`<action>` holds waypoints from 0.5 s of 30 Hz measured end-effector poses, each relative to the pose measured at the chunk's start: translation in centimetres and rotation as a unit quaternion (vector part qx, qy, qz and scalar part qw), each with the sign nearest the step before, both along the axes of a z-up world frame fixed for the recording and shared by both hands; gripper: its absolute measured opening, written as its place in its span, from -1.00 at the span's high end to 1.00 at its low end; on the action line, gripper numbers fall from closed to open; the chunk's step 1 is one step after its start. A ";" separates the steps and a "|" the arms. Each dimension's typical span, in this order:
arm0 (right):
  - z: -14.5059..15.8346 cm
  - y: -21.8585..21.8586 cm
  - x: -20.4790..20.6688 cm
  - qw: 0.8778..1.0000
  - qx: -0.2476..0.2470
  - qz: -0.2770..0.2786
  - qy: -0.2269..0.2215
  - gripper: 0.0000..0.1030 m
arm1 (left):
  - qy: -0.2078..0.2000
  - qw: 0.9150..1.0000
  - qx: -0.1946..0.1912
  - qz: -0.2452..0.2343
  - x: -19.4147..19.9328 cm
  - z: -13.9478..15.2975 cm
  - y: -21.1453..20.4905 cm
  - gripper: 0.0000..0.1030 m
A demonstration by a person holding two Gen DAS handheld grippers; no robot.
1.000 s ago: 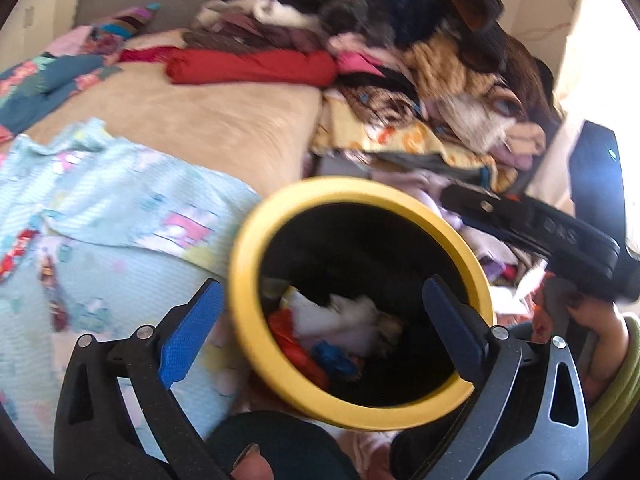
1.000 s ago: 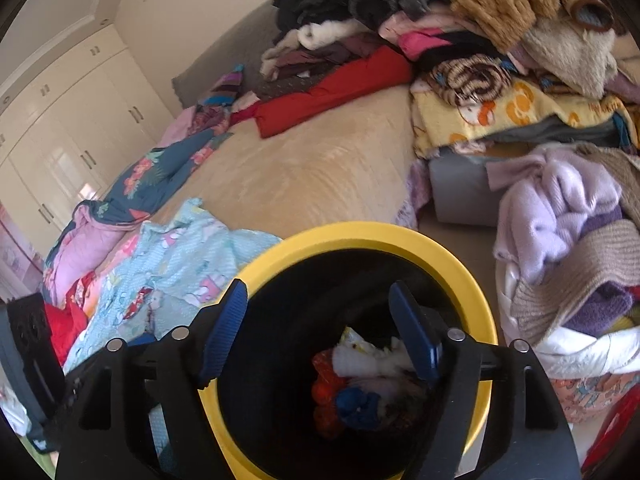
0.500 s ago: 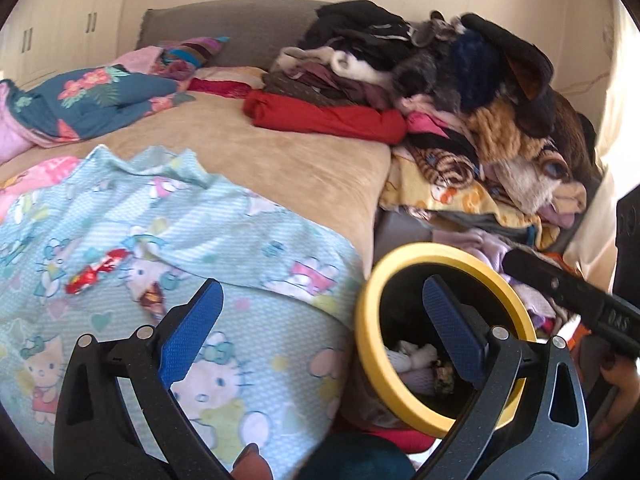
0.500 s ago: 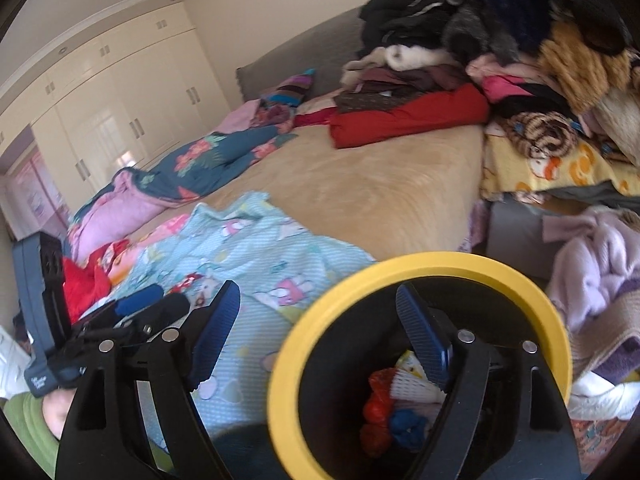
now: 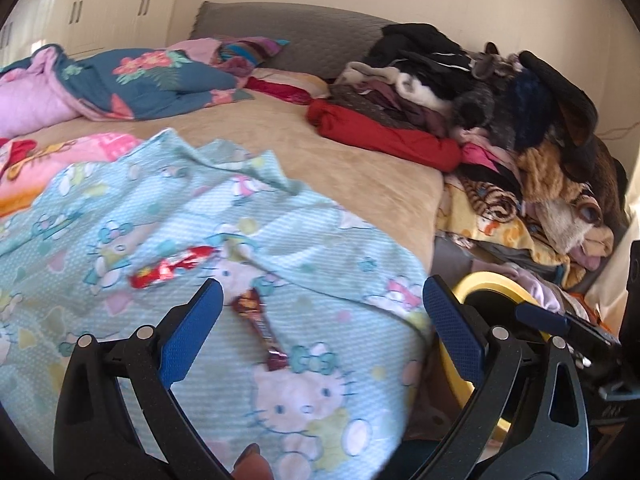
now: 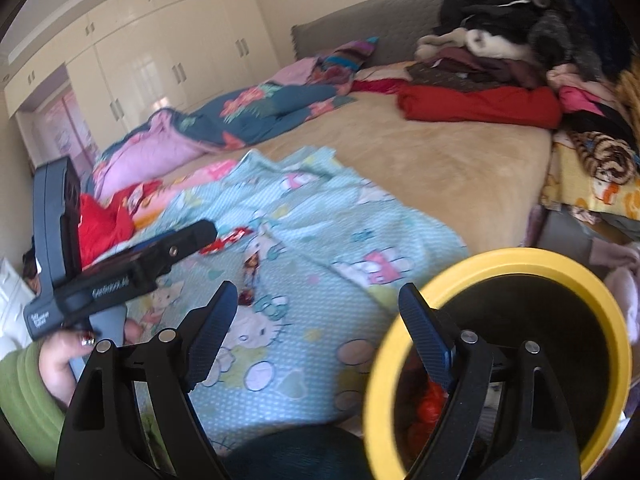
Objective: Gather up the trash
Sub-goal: 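Move both open tools back over the red wrapper and brown chocolate bar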
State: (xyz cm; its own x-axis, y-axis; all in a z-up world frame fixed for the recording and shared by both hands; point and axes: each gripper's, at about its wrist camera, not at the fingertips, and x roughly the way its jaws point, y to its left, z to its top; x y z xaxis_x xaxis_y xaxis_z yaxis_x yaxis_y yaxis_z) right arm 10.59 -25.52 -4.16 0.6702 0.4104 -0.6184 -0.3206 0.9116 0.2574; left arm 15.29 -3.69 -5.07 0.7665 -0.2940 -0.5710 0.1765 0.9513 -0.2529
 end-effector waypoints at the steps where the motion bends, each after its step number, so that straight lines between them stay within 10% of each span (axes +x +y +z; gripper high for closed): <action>1: -0.1 0.5 0.2 1.000 -0.002 0.006 0.002 -0.56 | 0.002 1.000 -0.001 0.004 0.1 -0.1 0.5 -0.78; 15: -3.8 9.2 4.3 0.994 -0.044 0.089 0.047 -0.55 | 0.050 0.995 0.013 0.083 3.4 -3.6 8.3 -0.78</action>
State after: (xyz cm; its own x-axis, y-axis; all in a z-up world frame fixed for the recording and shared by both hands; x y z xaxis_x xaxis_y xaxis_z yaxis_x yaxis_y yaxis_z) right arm 14.90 -16.30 -8.00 0.5301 0.4585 -0.7133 -0.4569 0.8631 0.2152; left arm 18.70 4.59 -8.66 0.7426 -0.1526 -0.6521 -0.0077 0.9717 -0.2363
